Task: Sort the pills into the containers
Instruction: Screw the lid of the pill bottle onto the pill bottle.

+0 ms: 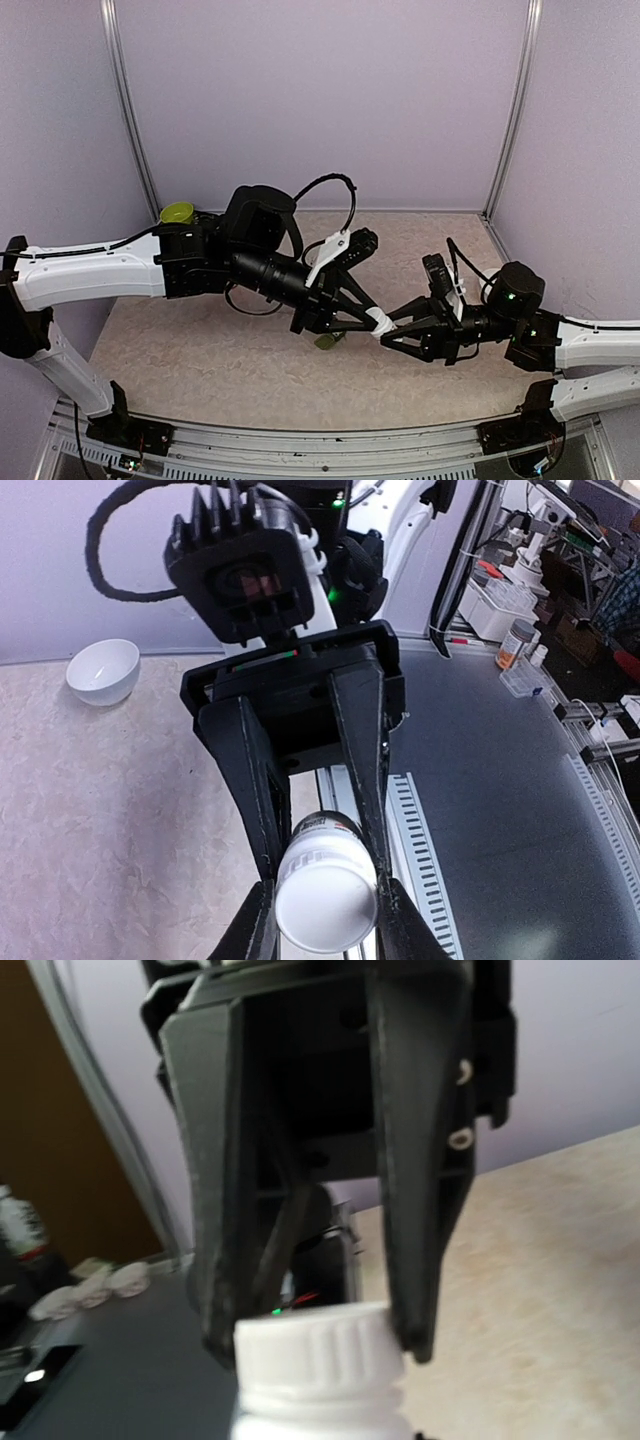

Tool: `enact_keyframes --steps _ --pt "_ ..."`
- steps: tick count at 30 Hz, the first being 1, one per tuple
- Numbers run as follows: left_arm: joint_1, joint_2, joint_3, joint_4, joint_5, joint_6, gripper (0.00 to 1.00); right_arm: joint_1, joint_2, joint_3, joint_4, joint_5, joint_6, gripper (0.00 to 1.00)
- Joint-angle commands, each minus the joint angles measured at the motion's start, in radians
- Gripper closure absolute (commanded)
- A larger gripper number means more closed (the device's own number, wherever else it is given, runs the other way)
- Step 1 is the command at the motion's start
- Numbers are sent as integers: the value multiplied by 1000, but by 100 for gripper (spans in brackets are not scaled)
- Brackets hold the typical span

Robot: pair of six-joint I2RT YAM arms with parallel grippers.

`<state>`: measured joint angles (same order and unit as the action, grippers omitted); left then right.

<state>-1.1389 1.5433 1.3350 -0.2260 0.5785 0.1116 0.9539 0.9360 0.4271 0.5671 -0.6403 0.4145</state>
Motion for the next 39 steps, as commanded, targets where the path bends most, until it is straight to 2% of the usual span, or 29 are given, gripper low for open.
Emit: enact_keyframes --steps 1,10,16,20,22,25,26,27,28,36,39 --pt "-51 12 -9 -33 109 71 75 9 16 9 115 -58 95 100" --pt "-81 2 4 -44 161 127 72 10 90 -11 344 -183 250 100" --pt "-79 -31 -27 -7 147 124 58 9 77 -19 359 -168 266 100" --pt "-80 -45 -35 2 129 124 54 10 86 -27 411 -169 310 100" --pt "-81 -50 -39 8 114 122 46 9 98 -31 438 -177 332 100" --pt "-73 -74 -65 49 76 97 26 10 101 -39 441 -167 325 100" --pt "-68 -85 -81 70 68 84 19 10 95 -41 424 -160 306 100" --pt "-62 -101 -99 97 54 67 7 9 90 -39 405 -152 290 100" --pt "-54 -120 -117 122 35 46 2 9 83 -39 386 -143 271 100" --pt "3 -170 -203 256 -198 -252 1 11 -22 30 66 12 32 100" --pt "28 -151 -184 235 -241 -401 1 11 -60 70 -70 125 -78 100"
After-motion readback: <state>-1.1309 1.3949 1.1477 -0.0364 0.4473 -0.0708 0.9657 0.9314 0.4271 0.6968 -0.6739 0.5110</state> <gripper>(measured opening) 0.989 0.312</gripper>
